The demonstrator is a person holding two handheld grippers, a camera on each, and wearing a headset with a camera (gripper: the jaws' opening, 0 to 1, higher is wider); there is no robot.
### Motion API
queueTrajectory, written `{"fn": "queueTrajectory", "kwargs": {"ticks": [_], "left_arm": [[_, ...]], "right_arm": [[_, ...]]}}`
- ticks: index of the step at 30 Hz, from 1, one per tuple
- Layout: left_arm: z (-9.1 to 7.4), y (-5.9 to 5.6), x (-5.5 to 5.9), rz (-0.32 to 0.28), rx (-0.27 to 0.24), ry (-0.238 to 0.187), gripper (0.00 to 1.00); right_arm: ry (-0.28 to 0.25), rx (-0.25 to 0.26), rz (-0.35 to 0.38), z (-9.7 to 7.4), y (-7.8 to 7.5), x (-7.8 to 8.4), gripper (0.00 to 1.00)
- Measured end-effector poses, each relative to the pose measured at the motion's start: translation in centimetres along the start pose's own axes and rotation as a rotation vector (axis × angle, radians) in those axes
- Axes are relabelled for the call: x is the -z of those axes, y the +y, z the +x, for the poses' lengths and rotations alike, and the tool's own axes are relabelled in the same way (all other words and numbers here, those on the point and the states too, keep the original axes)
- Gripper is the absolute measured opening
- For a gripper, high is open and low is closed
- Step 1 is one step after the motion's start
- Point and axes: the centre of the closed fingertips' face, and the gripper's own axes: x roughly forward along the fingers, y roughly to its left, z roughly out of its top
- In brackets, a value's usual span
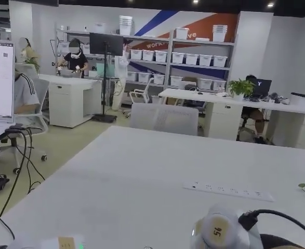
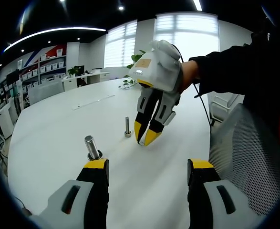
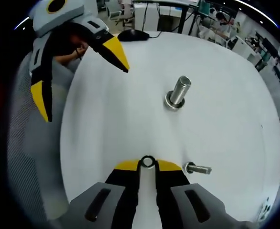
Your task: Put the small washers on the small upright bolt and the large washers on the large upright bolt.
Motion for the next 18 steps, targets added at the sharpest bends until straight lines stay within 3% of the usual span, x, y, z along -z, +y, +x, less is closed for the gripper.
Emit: {"fn": "queueTrajectory", "kwargs": {"ticks": [9, 18], "left_arm": [[0.1, -0.1, 0.0, 0.002, 0.008, 0.004, 0.66], [0.1, -0.2, 0.0, 0.003, 0.01, 0.008, 0.66]], "right_arm": [[-0.001, 0.053, 0.031, -3.2, -1.8, 1.8, 0.13], [-0.02, 0.1, 0.056, -4.9, -3.8, 1.9, 0.13]]}}
